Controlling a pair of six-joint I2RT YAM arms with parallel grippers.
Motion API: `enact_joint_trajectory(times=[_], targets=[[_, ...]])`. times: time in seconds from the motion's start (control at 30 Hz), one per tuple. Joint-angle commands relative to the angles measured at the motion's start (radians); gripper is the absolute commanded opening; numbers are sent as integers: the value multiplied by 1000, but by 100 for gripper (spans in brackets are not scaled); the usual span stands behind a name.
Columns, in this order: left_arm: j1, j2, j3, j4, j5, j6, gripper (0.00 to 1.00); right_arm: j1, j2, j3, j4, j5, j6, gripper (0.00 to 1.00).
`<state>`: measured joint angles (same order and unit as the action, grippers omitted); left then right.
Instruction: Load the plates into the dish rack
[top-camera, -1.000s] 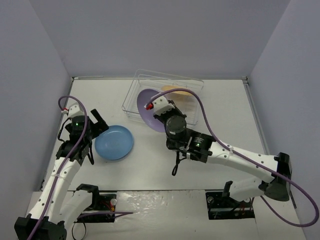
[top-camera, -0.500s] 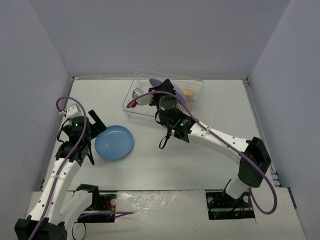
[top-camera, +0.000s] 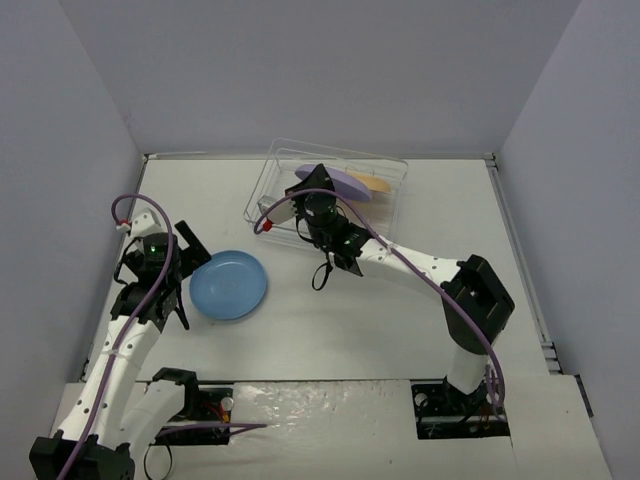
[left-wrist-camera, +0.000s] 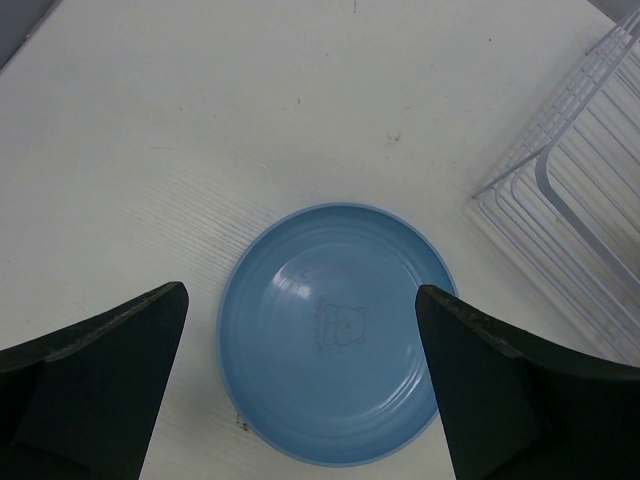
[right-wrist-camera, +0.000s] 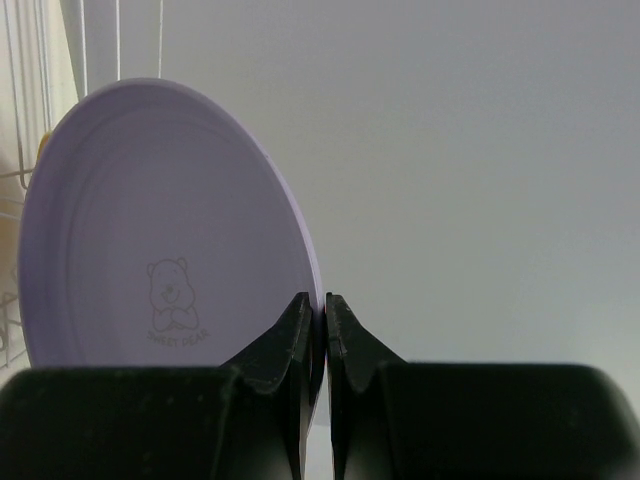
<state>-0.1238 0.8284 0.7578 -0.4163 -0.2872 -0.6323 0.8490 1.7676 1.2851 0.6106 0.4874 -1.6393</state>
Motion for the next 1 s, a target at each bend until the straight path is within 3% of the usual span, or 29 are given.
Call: enact_joint_trajectory(times=[0.0,0.5,0.97], targets=[[7,-11,49,9,-42,-4,97,-17,5,73,112,9,-74,0],[9,-9,49,6,-58,2,97,-77,85,35,308,40,-173,0],[9,-11,47,-4,-64,3,97,-127,72,7,180,-58,-78,0]])
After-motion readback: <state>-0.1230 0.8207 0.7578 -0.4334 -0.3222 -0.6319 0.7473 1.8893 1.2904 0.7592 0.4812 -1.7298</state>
